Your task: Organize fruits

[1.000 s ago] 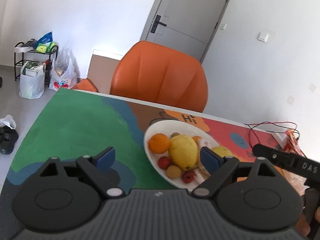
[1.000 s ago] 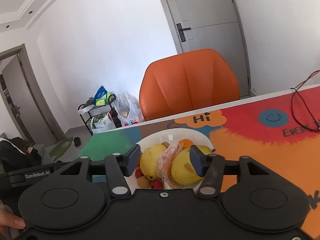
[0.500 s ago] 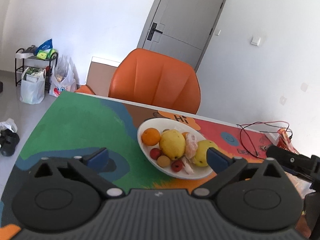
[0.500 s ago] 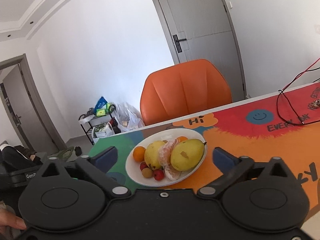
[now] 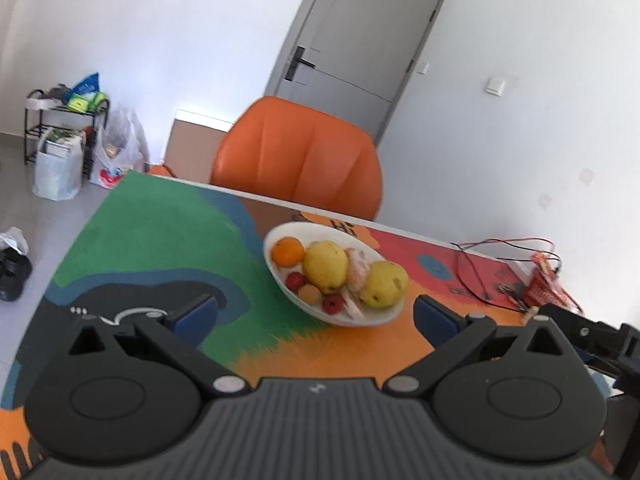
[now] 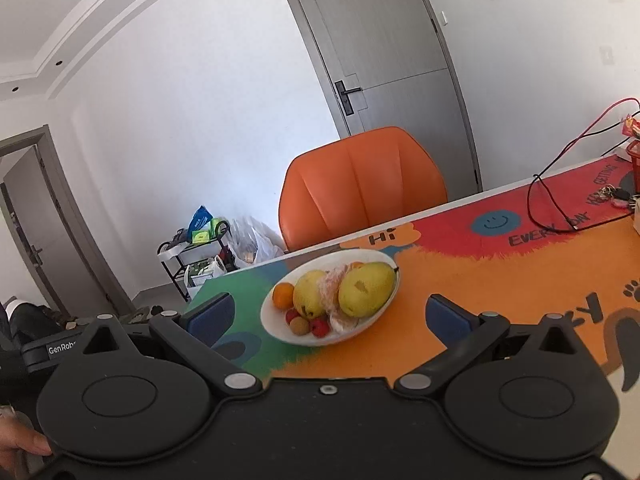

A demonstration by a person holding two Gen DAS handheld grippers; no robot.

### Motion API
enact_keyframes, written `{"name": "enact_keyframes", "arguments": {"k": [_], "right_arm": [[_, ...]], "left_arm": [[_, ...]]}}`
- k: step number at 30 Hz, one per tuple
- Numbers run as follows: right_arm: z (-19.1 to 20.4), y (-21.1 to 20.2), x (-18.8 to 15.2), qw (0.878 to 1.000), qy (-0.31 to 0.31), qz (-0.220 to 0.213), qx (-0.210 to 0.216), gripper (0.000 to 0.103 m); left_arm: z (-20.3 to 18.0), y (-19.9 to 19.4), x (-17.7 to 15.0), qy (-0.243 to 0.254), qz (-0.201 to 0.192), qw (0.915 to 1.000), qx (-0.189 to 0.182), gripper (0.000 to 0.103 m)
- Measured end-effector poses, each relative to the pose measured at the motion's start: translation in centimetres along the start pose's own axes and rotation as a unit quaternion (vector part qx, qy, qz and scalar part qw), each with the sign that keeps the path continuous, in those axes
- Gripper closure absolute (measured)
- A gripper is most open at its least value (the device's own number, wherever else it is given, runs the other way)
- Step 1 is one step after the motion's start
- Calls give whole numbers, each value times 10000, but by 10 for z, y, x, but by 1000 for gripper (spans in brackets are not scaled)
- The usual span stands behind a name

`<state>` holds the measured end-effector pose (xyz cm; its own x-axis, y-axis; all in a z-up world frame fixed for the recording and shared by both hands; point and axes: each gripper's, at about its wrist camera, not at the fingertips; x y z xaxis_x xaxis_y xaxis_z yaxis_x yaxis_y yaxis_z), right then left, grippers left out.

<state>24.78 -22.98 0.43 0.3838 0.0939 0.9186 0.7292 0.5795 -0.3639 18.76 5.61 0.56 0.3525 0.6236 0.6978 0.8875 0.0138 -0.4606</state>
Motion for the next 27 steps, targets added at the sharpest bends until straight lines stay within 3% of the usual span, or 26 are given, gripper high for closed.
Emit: {"name": "enact_keyframes", "arguments": {"k": [27], "right_arm": [[45, -95, -24, 9983, -587, 45, 9, 0]], "left_arm": [[-7, -86, -39, 581, 76, 9983, -13, 0]]}}
Point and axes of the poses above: each gripper's, at about its wrist camera, not at the fingertips, and y roughly the way its jaws point, z to its left, x to its top, and after that the axes turned 14 degrees about -y, right-handed
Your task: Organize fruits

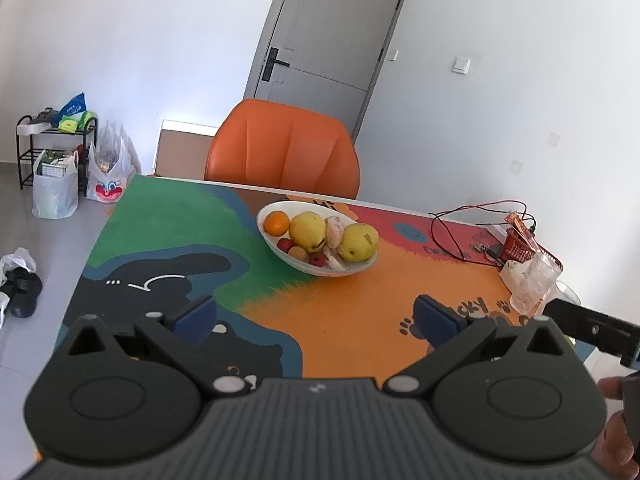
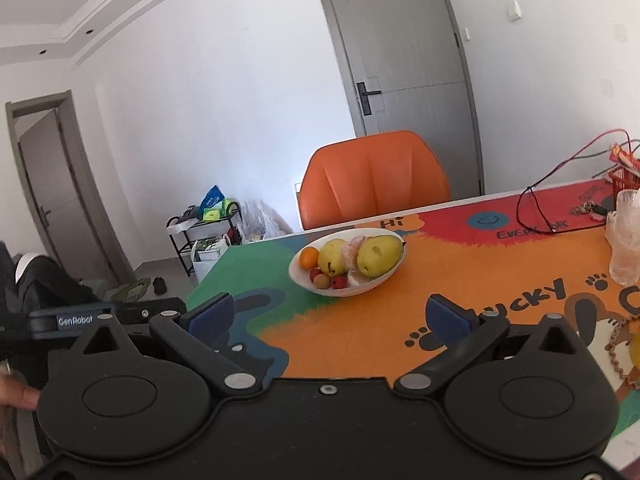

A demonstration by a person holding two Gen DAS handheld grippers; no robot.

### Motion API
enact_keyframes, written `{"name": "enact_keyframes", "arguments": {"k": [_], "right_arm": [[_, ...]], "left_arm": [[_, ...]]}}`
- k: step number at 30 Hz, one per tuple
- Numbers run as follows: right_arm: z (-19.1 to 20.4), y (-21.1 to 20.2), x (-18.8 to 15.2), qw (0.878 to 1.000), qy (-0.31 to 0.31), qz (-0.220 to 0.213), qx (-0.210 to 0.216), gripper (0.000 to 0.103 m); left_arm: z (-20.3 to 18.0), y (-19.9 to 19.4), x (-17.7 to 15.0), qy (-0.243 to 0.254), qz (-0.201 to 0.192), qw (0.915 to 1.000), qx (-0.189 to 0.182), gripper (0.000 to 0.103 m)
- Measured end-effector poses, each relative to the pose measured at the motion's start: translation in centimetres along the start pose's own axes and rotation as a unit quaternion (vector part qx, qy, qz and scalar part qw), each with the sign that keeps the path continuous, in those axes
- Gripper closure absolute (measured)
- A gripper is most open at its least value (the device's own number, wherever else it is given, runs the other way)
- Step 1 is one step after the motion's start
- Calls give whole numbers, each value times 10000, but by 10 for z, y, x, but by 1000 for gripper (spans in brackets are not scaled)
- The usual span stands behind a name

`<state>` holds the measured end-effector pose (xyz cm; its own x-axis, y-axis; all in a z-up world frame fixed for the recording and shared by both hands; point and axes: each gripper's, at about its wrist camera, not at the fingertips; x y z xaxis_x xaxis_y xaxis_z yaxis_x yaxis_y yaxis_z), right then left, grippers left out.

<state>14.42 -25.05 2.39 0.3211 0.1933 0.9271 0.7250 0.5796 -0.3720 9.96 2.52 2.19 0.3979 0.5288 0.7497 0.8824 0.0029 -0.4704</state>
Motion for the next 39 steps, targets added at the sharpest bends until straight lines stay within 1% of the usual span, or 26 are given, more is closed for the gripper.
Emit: {"name": "enact_keyframes", "arguments": {"k": [5, 8, 11, 13, 19, 23, 30, 34, 37, 39], "right_arm": [[3, -20, -3, 9999, -4, 124, -31, 0], [4, -34, -3, 9999, -95, 109, -59, 0], [5, -45, -4, 9998, -104, 99, -116, 0], [7, -49, -4, 9998, -136, 74, -78, 0], [14, -41, -7, 9995, -167, 242, -83, 0], [19, -35, -10, 9992, -185, 349, -14, 0], [25, -30, -10, 9989, -248, 397, 80, 0], [25, -35, -10, 9990, -269, 352, 98, 0], [21, -35, -10, 9992, -166, 364, 73, 0], [18, -36, -9, 9992, -83, 352, 148, 0]], "left_arm": [[-4, -13, -4, 57, 6, 9998, 198, 0], [-11, -25, -8, 295, -106, 9990, 308, 0], [-16, -31, -12, 500, -47, 9983, 286, 0], [-16, -33, -14, 595, -49, 9978, 299, 0], [-13, -36, -17, 670, -22, 9973, 306, 0], [-8, -36, -18, 675, -18, 9971, 342, 0], [-5, -37, -18, 675, -45, 9969, 407, 0], [-5, -41, -16, 689, -78, 9968, 406, 0], [-7, -43, -16, 710, -97, 9967, 389, 0], [-8, -44, -15, 697, -87, 9969, 352, 0]]}}
Point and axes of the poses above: each gripper's, at about its wrist camera, not at the fingertips, and y roughly the way its jaws point, z to its left, x to its top, and after that the axes turned 14 degrees about -y, right-handed
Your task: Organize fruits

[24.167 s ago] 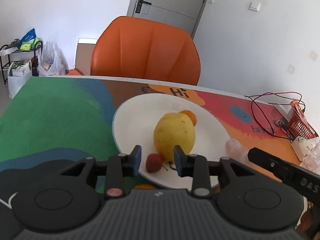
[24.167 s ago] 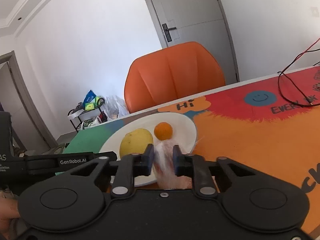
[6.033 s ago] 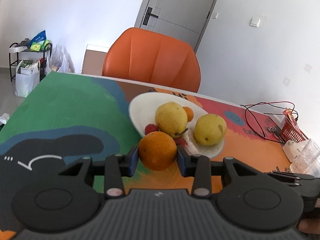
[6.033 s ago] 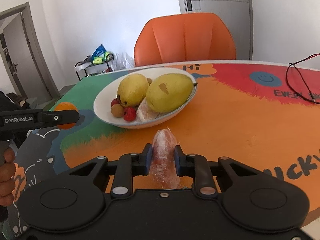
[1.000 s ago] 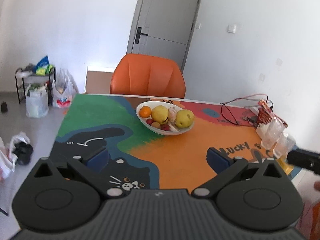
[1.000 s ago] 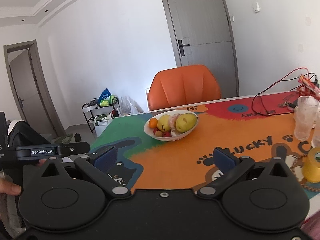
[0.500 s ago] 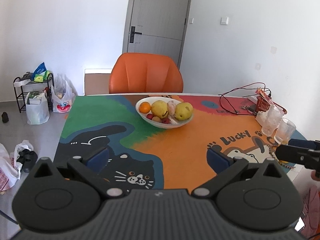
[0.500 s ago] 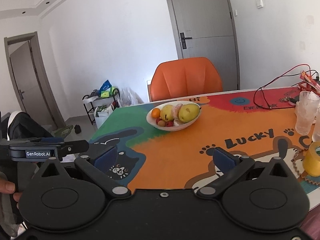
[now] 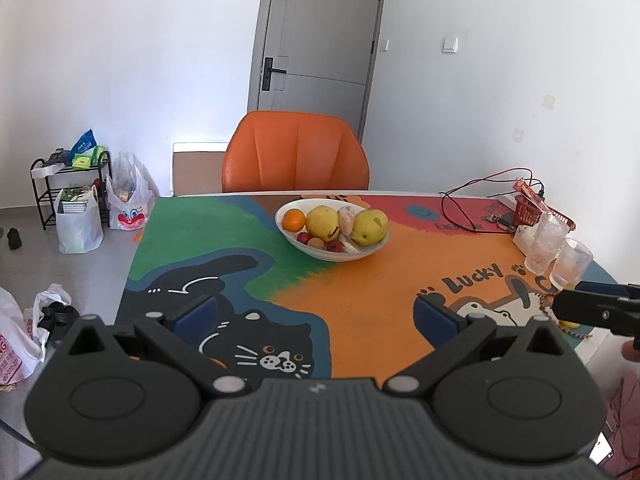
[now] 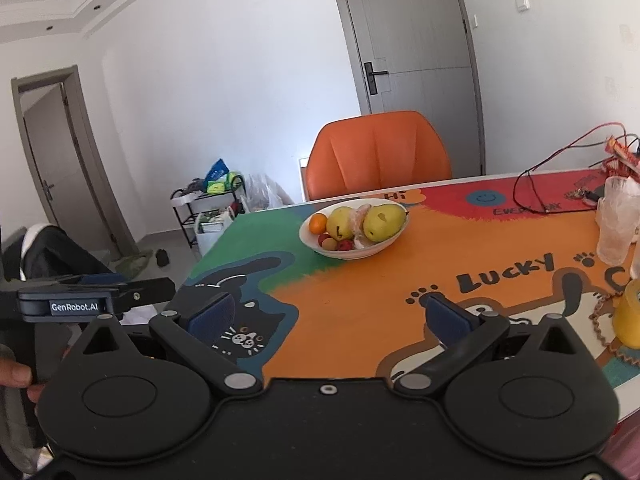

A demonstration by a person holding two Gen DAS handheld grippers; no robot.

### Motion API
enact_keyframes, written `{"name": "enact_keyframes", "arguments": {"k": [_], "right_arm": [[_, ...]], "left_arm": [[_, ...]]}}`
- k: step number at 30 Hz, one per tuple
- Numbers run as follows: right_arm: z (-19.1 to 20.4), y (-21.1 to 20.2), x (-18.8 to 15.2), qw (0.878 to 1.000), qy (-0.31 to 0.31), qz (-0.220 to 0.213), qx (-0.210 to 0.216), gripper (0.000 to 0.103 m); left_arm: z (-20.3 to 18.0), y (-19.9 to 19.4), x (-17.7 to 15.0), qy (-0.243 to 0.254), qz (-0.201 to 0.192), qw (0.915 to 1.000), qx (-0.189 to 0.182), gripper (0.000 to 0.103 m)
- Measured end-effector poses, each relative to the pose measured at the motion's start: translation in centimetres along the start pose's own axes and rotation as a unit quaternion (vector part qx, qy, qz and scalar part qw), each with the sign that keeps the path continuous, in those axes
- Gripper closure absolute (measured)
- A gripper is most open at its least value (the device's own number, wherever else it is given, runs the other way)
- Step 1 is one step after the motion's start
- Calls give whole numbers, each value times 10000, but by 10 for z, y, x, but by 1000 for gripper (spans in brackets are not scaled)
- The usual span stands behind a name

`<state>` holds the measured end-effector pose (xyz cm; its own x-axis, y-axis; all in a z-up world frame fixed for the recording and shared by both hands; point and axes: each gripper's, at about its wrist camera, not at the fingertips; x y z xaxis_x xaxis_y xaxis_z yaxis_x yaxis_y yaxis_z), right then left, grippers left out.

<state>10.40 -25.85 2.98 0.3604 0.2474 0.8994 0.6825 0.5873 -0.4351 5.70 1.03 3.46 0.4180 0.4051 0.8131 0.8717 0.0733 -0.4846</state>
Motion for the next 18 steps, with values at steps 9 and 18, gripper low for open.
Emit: {"name": "enact_keyframes", "arguments": {"k": [9, 18], "right_arm": [[2, -4, 1, 10000, -39, -67, 6, 0], [0, 0, -1, 10000, 0, -12, -1, 0]], "left_arm": [[0, -2, 0, -64, 53, 9999, -61, 0], [-1, -3, 0, -35, 23, 10000, -90, 0]]}}
Point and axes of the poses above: each gripper's, at about its wrist camera, not at the fingertips, and y roughly the way its jaws point, z to its left, x to its top, and after that the axes turned 14 degrees about -y, right-handed
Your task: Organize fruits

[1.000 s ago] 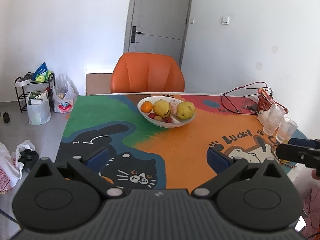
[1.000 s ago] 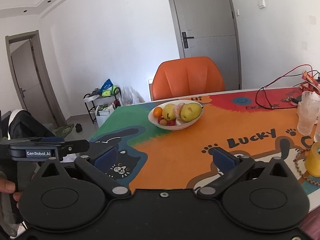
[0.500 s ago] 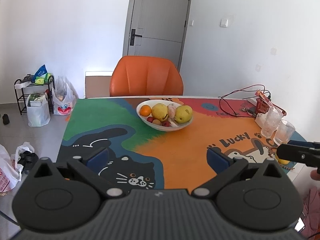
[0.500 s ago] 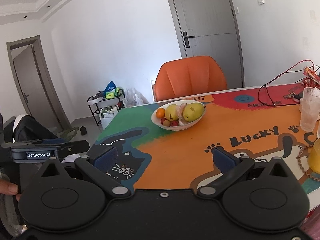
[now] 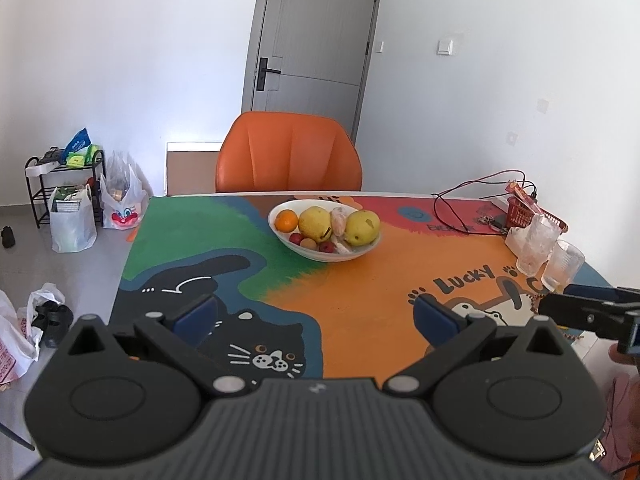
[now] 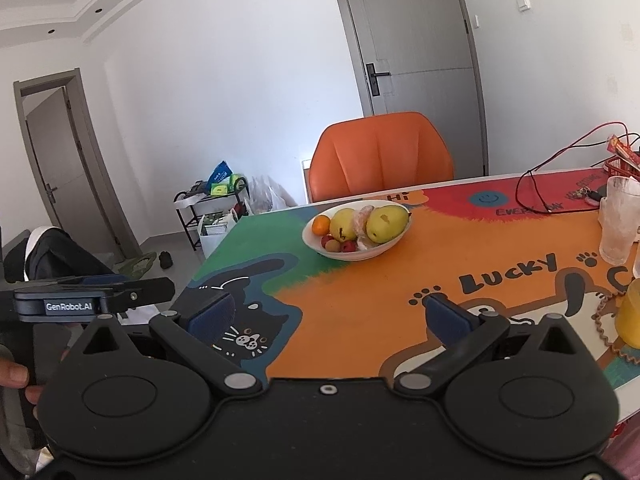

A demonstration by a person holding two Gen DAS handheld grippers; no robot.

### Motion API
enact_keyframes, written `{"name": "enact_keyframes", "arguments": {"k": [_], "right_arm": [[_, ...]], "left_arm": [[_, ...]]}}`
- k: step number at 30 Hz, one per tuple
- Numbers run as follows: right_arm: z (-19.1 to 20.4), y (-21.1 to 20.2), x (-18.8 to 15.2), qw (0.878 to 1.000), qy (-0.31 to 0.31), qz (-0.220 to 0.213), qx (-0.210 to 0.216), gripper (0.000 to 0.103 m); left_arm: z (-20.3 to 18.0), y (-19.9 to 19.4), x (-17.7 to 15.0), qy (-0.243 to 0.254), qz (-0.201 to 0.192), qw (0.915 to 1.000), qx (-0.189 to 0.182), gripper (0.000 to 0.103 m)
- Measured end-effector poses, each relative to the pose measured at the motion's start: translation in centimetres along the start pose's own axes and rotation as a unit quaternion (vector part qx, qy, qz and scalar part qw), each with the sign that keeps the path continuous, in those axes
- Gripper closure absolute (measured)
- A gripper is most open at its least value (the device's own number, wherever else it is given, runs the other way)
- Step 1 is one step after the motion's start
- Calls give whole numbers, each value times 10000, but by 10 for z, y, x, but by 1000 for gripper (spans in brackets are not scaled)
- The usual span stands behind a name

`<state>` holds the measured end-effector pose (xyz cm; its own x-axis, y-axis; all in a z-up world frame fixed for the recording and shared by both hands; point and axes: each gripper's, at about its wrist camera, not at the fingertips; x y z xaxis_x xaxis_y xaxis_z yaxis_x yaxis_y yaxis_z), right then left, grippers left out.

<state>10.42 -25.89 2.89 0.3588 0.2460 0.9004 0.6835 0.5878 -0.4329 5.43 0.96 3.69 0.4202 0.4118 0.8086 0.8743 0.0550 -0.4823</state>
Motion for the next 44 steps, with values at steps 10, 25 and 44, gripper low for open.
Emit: {"name": "enact_keyframes", "arguments": {"k": [10, 25, 44], "right_arm": [[1, 1, 1, 10000, 3, 12, 11, 0], [1, 0, 1, 10000, 4, 27, -4, 0], [1, 3, 0, 10000, 14, 25, -11, 0]], "left_arm": [[1, 1, -1, -24, 43, 10000, -9, 0], [2, 6, -8, -36, 108, 9999, -18, 0], [2, 6, -9, -29, 174, 9998, -120, 0]]}}
Point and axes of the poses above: each gripper's, at about its wrist camera, not at the fingertips, and y roughly the way its jaws point, z to its left, x to its top, and after that the axes turned 14 degrees about -y, right-handed
